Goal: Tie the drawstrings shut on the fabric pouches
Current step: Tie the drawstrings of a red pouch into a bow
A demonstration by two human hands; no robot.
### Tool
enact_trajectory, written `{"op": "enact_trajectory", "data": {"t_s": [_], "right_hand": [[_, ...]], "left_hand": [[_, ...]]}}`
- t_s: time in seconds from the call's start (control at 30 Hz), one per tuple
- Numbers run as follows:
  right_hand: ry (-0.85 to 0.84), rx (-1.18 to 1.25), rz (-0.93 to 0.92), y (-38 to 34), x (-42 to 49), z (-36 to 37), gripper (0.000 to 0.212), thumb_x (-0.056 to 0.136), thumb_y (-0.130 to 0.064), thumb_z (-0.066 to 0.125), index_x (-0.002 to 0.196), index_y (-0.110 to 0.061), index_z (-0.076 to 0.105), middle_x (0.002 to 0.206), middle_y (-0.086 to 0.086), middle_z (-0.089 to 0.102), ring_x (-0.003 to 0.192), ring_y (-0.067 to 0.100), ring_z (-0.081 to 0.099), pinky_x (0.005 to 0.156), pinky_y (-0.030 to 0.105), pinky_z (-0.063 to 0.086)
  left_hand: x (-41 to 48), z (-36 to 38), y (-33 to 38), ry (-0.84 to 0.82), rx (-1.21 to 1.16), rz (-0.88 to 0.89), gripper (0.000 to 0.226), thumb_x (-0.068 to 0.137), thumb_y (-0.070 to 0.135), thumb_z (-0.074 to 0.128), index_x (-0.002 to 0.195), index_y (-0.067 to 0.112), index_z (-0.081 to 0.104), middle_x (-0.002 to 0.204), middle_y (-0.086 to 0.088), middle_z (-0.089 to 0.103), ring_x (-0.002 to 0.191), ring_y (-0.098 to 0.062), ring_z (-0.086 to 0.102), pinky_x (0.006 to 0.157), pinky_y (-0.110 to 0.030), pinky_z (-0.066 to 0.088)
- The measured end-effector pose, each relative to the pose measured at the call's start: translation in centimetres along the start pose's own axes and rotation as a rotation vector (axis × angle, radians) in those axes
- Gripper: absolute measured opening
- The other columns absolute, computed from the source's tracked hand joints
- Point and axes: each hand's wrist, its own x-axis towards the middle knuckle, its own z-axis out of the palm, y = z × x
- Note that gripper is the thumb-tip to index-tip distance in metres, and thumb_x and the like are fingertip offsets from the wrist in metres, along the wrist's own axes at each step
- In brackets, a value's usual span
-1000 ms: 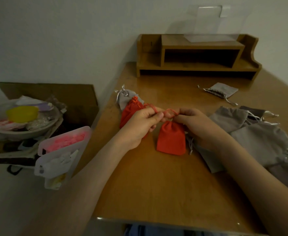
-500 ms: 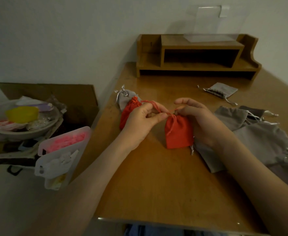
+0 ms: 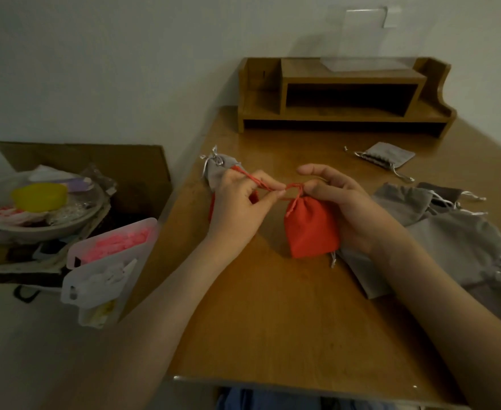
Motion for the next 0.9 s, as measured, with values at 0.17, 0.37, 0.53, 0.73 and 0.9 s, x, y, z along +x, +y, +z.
{"op": "enact_trajectory", "data": {"t_s": [0.17,0.37,0.53,0.73,0.9], "right_hand": [[-0.086,-0.039,-0.037,0.1,0.0,0.3,0.045,0.079,-0.006,0.058,0.124,-0.012,0.051,0.076,0.001,0.066,0.07,0.015,0.065,0.066,0.025,0.054],[-0.133,-0.161,0.001,0.8,0.2,0.2,0.026,0.089,-0.009,0.055,0.114,-0.01,0.058,0.099,0.011,0.064,0.089,0.027,0.059,0.083,0.037,0.047],[-0.101,-0.247,0.057,1.4,0.6,0.5,0.021,0.085,-0.015,0.058,0.105,-0.009,0.064,0.09,0.01,0.065,0.08,0.023,0.057,0.076,0.032,0.046],[-0.12,-0.07,0.056,1.5,0.8,0.3,0.023,0.078,-0.013,0.058,0.1,-0.003,0.06,0.085,0.01,0.066,0.072,0.017,0.063,0.069,0.026,0.052],[-0.165,0.008,0.066,1.3,0.8,0.1,0.018,0.078,-0.008,0.057,0.096,-0.004,0.058,0.076,0.006,0.067,0.065,0.013,0.065,0.061,0.021,0.054]], "left_hand": [[-0.3,0.6,-0.8,0.067,0.313,0.269,0.017,0.084,0.033,0.058,0.085,0.022,0.071,0.069,0.003,0.062,0.084,-0.011,0.04,0.078,-0.037,0.038],[-0.3,0.3,-0.7,0.194,0.324,0.352,0.021,0.083,0.029,0.063,0.099,0.023,0.052,0.079,0.008,0.067,0.089,-0.012,0.046,0.084,-0.023,0.028],[-0.4,0.2,-0.5,0.219,0.395,0.469,0.013,0.077,0.016,0.077,0.086,0.012,0.068,0.069,0.006,0.061,0.078,-0.012,0.042,0.075,-0.028,0.035],[-0.3,0.2,-0.6,0.167,0.361,0.506,0.013,0.08,0.012,0.073,0.093,0.015,0.072,0.076,0.008,0.065,0.077,-0.015,0.045,0.07,-0.035,0.043],[0.0,0.2,-0.6,0.108,0.244,0.463,0.011,0.083,0.013,0.069,0.093,0.015,0.073,0.08,0.016,0.06,0.082,-0.013,0.045,0.071,-0.03,0.043]]}}
